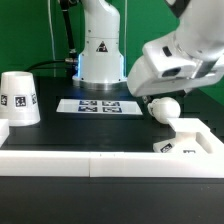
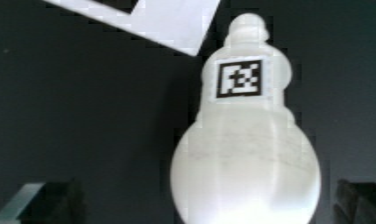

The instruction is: Assemble lamp

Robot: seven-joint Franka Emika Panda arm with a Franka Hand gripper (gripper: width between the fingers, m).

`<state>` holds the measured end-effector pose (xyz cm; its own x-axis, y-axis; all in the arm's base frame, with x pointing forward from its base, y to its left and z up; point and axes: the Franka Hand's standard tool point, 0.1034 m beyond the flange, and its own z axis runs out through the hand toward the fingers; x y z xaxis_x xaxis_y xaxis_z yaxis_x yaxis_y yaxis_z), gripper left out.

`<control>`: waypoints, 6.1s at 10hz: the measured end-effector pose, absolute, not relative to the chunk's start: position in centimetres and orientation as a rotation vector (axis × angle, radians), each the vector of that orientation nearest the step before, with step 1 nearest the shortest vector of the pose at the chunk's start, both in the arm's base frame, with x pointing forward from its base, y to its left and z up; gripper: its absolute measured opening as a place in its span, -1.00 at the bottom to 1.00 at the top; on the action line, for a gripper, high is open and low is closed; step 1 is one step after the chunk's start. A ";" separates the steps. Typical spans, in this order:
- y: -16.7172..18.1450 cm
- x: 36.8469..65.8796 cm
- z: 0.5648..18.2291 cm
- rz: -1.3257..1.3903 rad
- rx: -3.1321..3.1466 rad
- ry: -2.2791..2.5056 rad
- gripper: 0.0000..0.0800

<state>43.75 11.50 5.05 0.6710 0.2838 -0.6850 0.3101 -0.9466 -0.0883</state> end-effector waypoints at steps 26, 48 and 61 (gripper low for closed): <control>7.2 49.6 8.8 -1.030 2.961 0.608 0.45; 8.1 60.1 15.5 0.526 3.055 0.681 0.45; 9.5 60.8 14.9 0.795 2.965 0.685 0.45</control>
Offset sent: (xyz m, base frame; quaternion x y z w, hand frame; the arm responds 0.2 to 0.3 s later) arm -0.0085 -0.0007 -0.0057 0.0008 0.0141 0.0058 0.9999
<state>60.84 9.52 14.90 0.7774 0.4095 0.4774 0.4112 -0.9052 0.1068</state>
